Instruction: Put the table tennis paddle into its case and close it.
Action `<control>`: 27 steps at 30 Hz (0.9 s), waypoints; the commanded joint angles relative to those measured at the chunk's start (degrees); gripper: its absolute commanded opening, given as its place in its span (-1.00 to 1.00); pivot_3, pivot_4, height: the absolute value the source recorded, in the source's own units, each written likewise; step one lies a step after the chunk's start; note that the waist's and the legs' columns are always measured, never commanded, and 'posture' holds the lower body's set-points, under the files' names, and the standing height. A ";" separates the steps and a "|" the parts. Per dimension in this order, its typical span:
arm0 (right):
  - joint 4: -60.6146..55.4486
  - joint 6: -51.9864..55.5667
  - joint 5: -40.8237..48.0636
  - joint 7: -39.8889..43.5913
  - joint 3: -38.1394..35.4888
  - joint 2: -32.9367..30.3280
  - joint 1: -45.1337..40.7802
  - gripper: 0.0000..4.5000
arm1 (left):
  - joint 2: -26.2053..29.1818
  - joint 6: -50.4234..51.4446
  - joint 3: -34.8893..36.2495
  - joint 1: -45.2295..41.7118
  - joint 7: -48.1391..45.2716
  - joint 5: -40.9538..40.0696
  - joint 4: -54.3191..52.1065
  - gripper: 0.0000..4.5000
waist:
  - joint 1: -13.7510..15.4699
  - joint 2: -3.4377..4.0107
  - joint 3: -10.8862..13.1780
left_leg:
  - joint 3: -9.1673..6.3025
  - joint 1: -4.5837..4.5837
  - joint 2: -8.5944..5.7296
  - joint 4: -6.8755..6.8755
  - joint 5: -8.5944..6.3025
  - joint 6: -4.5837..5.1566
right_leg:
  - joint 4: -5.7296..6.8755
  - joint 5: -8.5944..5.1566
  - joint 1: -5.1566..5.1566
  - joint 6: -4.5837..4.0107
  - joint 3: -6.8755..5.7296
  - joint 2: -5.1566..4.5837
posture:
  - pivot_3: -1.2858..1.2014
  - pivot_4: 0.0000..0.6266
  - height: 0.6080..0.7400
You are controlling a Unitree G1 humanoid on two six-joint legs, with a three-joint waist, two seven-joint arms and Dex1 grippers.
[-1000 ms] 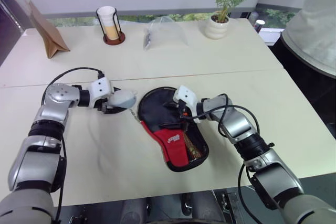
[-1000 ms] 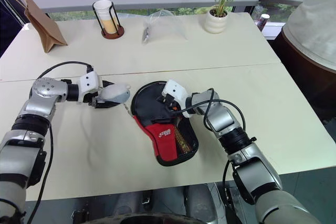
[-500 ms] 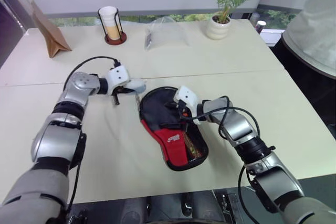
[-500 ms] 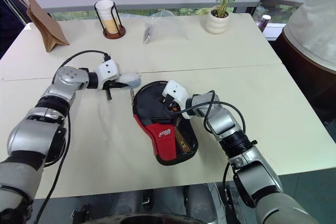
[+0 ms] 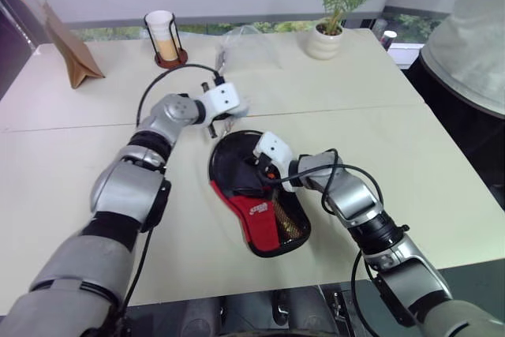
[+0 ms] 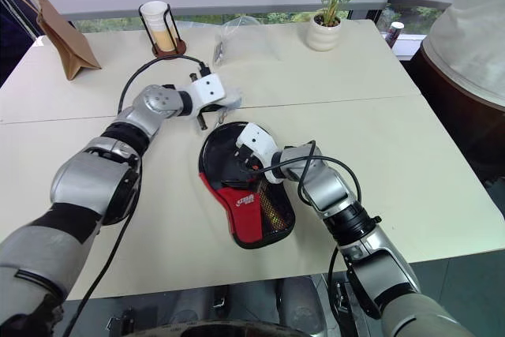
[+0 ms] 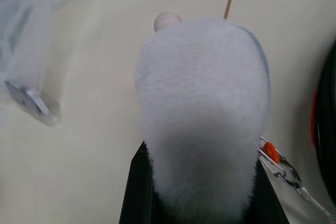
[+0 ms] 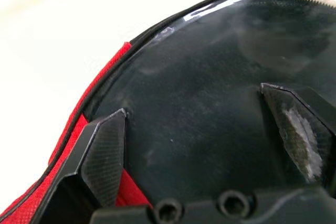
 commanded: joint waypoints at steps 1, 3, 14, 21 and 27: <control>1.92 5.08 -2.02 -1.11 6.00 0.56 4.07 1.00 | -2.47 -0.08 0.34 -3.95 2.96 0.79 -0.96 -0.95 | -0.04 -0.01 0.00 | 0.00 0.00 0.00 0.00 0.00 0.00 | 0.00 0.00 0.00 0.00 0.00 0.00 | 0.03 -0.52 1.00; 0.96 6.46 -2.08 -2.18 6.00 0.83 4.70 1.00 | -4.48 0.05 0.28 -4.74 3.32 1.26 -0.81 -0.95 | -0.07 0.01 -0.03 | -0.01 0.02 0.00 -0.01 0.00 0.00 | 0.00 0.00 0.00 0.00 0.00 0.00 | 0.03 -0.52 1.00; -4.60 13.36 -0.78 -6.99 5.63 2.47 7.44 1.00 | -13.55 -0.39 0.55 -6.76 3.07 2.11 -0.47 -0.95 | 0.14 -0.02 -0.09 | -0.03 0.02 -0.01 -0.02 -0.01 0.01 | -0.03 -0.01 0.02 -0.01 0.00 0.00 | 0.03 -0.52 1.00; -5.70 15.13 -0.33 -9.22 5.29 3.28 8.01 1.00 | -18.39 -0.43 2.97 -6.79 -0.96 -0.47 -0.63 -0.95 | 0.12 -0.01 -0.09 | -0.06 0.01 -0.01 -0.02 -0.01 0.01 | -0.05 -0.01 0.02 -0.01 0.00 -0.01 | 0.03 -0.52 1.00; -5.56 15.00 -0.33 -9.46 5.25 2.54 8.14 1.00 | -19.67 0.26 6.56 -6.61 -7.71 -3.64 -1.00 -0.35 | 0.11 -0.01 -0.09 | -0.07 0.01 -0.01 -0.02 -0.01 0.02 | -0.06 -0.01 0.02 -0.02 -0.01 -0.01 | 0.03 -0.52 1.00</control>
